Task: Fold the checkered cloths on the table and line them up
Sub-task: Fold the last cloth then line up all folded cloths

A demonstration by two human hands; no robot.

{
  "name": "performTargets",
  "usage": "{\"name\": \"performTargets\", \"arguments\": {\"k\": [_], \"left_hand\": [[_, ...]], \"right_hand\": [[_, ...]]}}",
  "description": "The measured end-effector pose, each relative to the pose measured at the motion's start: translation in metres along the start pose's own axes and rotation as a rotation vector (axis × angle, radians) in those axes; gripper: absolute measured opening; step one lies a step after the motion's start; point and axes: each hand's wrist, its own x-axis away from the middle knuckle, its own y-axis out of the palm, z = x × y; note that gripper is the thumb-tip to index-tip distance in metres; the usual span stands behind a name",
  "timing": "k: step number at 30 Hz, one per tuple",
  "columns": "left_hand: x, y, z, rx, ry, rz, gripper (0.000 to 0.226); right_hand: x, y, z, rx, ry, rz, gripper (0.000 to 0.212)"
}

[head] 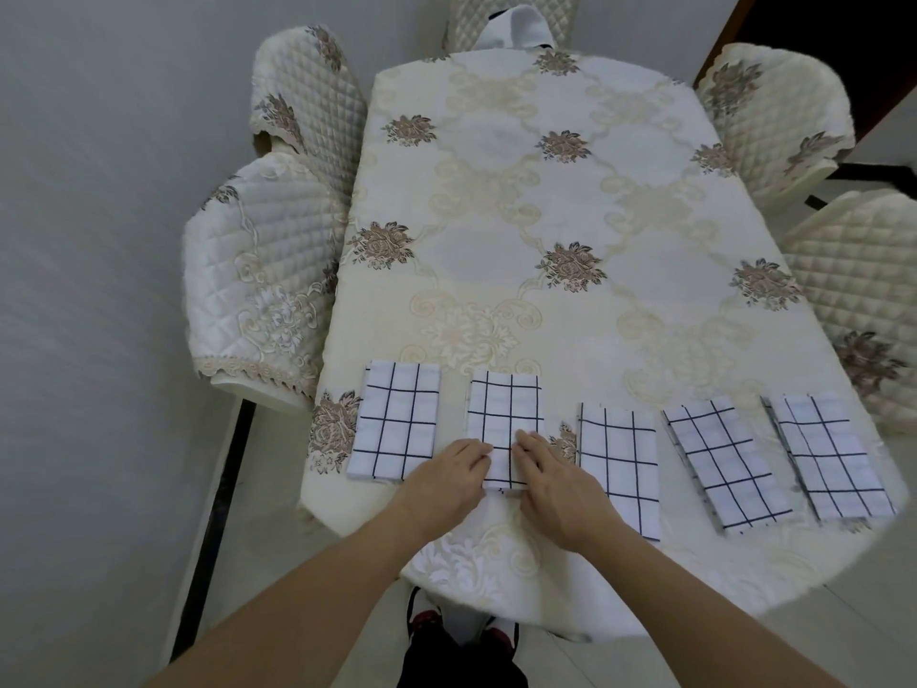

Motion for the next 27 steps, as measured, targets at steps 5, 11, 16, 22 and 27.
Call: {"name": "performTargets", "arguments": {"k": [5,11,16,22,27], "left_hand": [[-0.008,-0.011,-0.001,-0.040,0.011,0.018,0.046],[-0.031,-0.023,0.012,-0.126,0.094,0.058,0.034],[-0.050,-0.017,0.044,-0.075,0.125,-0.002,0.041],[-0.065,0.009,0.113,-0.006,0.099,-0.055,0.052],[-0.070,0.021,0.145,-0.025,0.097,-0.018,0.057]], "right_hand": [[0.005,-0.012,0.008,0.007,-0.023,0.011,0.068],[0.027,-0.043,0.045,0.007,0.027,0.113,0.057],[0.052,-0.042,0.081,0.035,0.031,0.080,0.059],[0.097,-0.041,0.124,0.047,-0.055,0.027,0.064],[0.122,-0.030,0.137,0.085,-0.090,-0.002,0.072]]}}
